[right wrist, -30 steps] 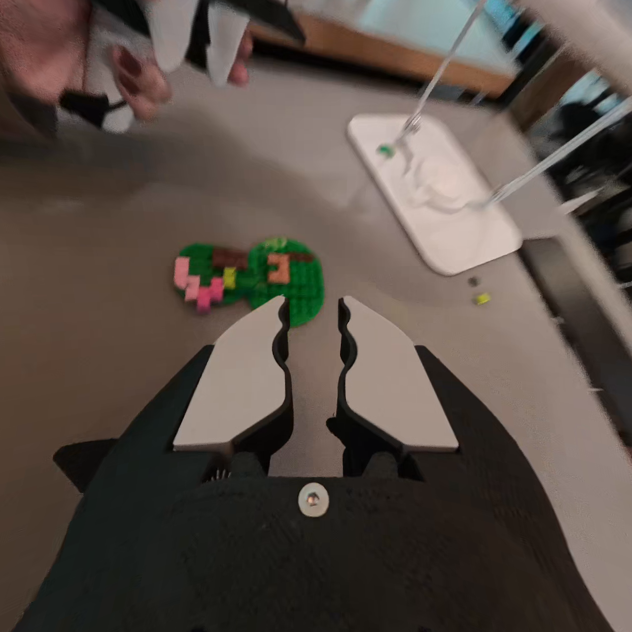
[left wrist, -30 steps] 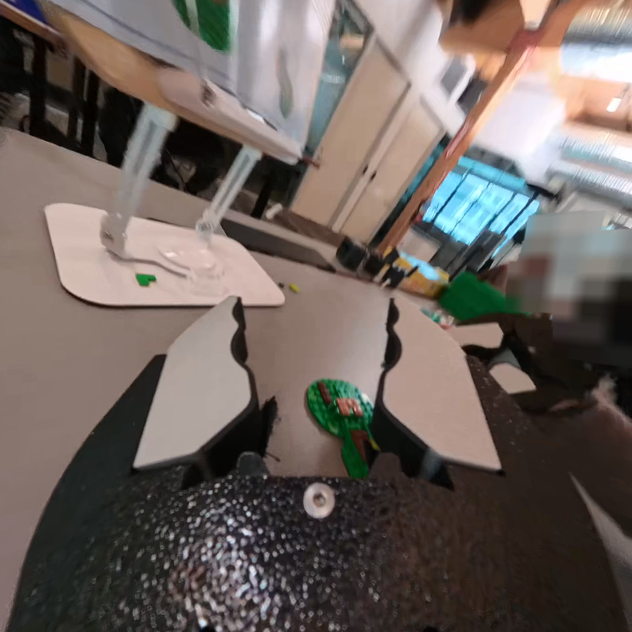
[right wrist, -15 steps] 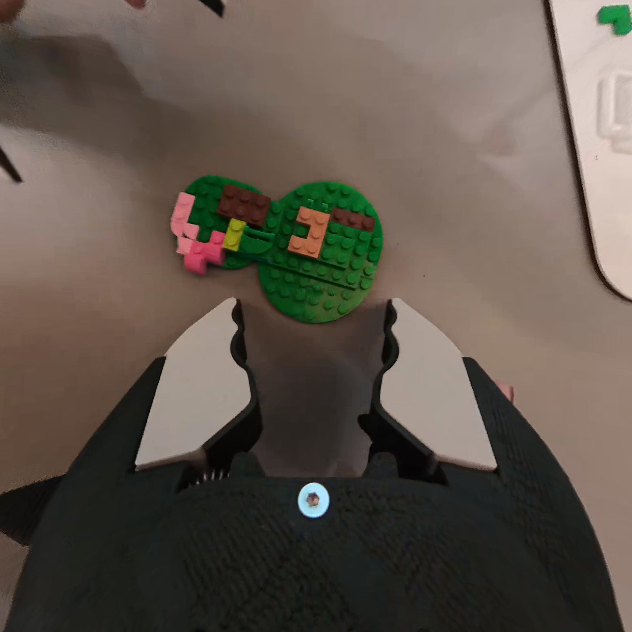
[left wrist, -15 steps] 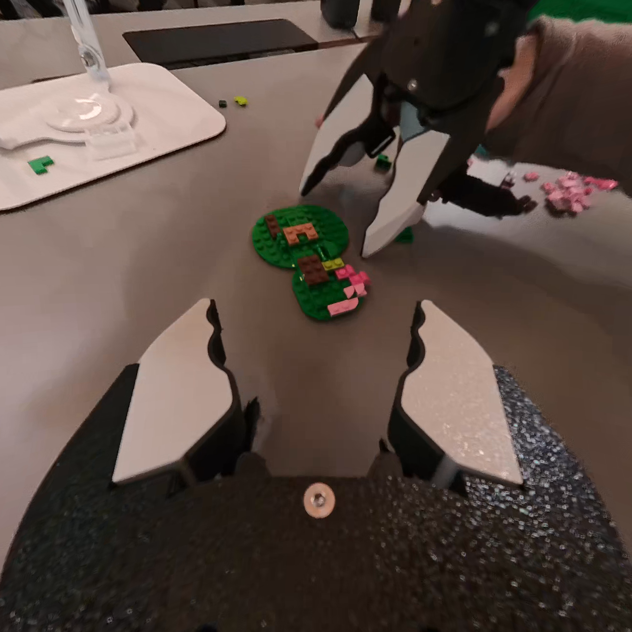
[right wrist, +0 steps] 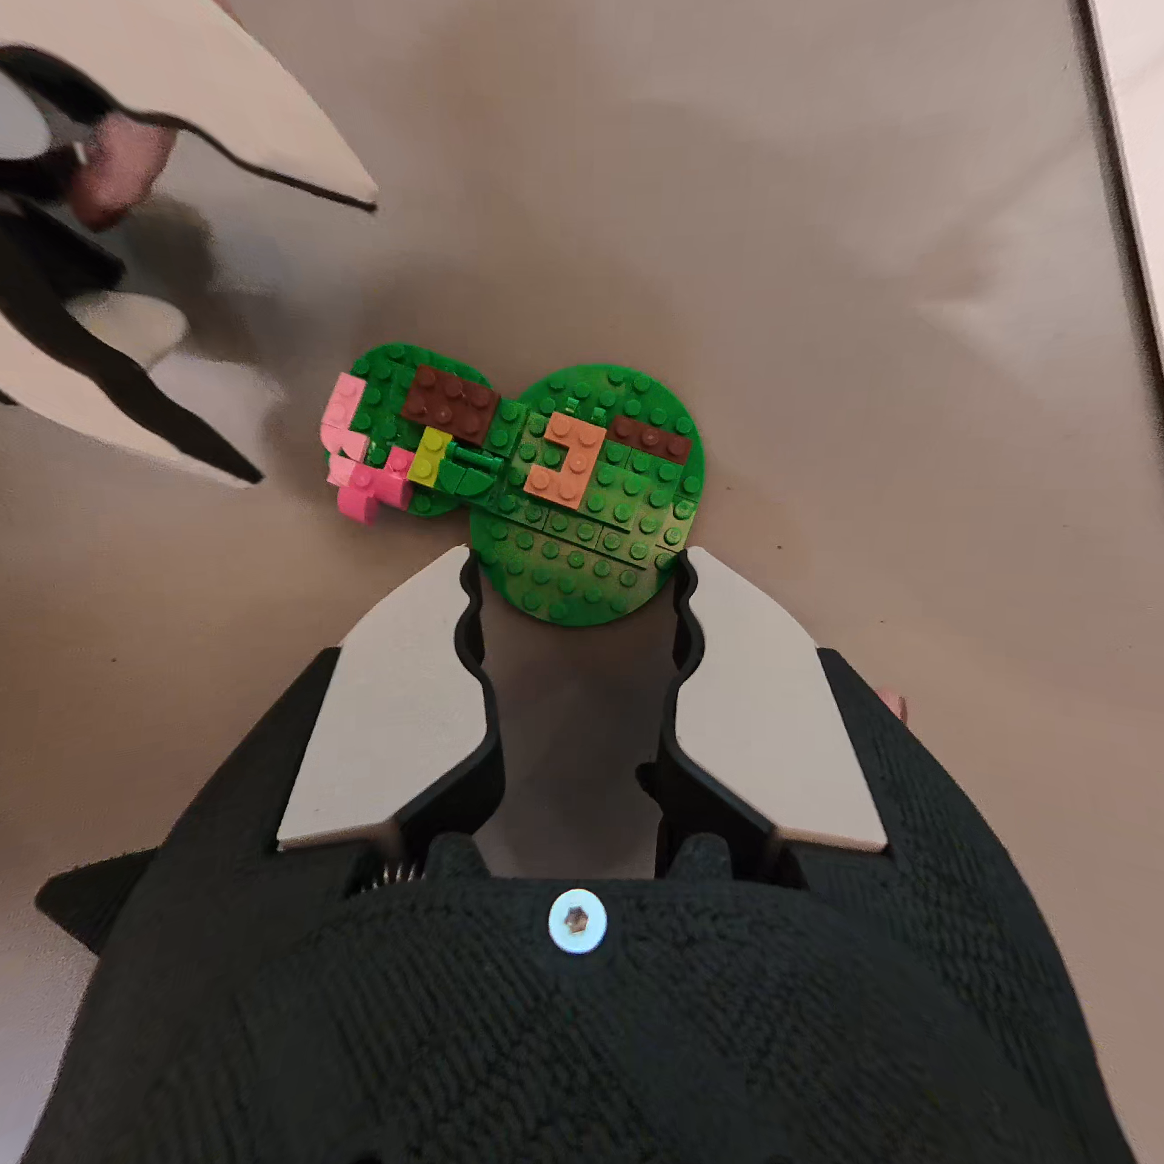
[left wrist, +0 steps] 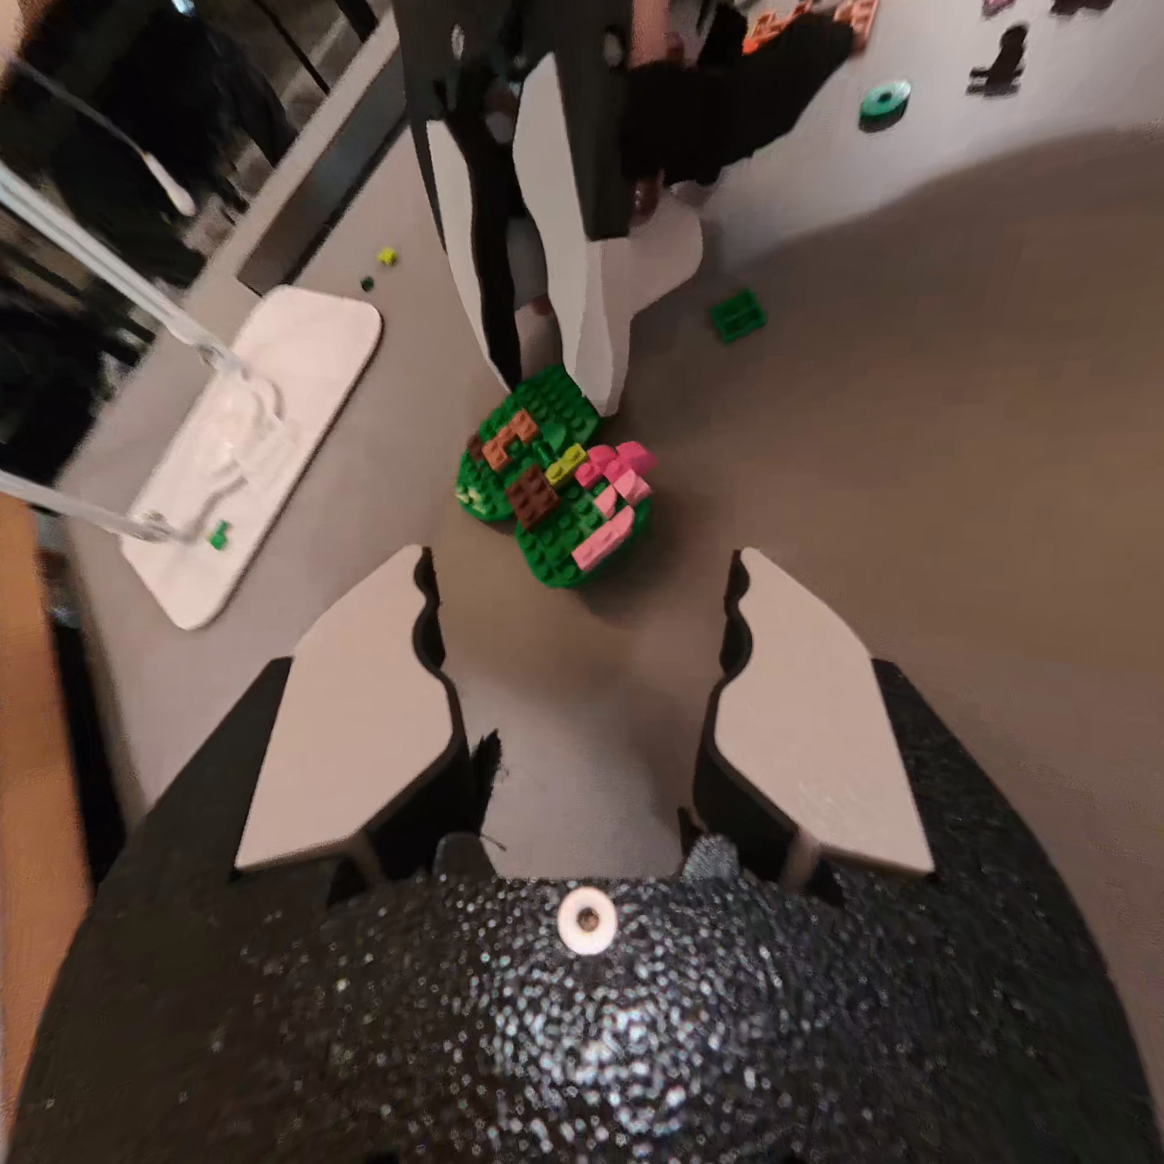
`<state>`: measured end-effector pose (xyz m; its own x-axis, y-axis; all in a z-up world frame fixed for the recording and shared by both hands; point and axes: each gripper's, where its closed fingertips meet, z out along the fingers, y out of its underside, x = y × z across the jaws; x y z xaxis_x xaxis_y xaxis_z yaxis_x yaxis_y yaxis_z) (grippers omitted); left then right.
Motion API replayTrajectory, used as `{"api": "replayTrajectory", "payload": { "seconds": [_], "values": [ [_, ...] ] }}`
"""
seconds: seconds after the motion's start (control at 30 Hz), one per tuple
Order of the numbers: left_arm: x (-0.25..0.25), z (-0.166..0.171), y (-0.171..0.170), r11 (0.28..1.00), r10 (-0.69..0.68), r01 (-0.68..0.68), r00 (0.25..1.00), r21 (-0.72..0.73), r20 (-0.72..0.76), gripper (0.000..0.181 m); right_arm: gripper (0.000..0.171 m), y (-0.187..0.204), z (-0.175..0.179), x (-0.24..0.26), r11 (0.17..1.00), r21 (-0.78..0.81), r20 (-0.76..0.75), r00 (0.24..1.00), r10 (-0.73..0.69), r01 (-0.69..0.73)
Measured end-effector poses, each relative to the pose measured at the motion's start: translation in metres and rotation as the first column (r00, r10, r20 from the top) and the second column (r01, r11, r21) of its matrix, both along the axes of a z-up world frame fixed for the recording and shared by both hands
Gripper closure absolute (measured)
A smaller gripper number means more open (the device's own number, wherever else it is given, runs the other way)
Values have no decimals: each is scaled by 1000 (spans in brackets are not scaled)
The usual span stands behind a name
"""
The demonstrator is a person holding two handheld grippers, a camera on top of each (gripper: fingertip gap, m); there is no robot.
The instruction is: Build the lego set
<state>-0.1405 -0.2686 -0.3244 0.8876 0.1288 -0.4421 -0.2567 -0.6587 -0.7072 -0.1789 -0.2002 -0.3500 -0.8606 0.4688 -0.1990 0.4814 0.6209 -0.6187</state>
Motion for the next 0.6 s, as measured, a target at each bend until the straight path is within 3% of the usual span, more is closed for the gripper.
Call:
{"api": "replayTrajectory", "payload": {
  "seconds": [0.13,0.27,0.5,0.6],
  "values": [
    [-9,3,10,995,-88,73,963,-71,-255,110,113,0,1,0,1000,-28,35,999,-1,2],
    [-19,7,17,987,-139,74,841,-142,-523,127,113,0,3,-1,998,-52,73,997,-19,23],
    [-24,19,22,983,-178,77,597,-165,-782,154,114,0,6,-4,992,-96,145,987,-64,79],
    [-25,10,22,977,-208,80,579,-199,-789,163,114,1,6,-5,991,-106,153,986,-70,87]
  ]
}}
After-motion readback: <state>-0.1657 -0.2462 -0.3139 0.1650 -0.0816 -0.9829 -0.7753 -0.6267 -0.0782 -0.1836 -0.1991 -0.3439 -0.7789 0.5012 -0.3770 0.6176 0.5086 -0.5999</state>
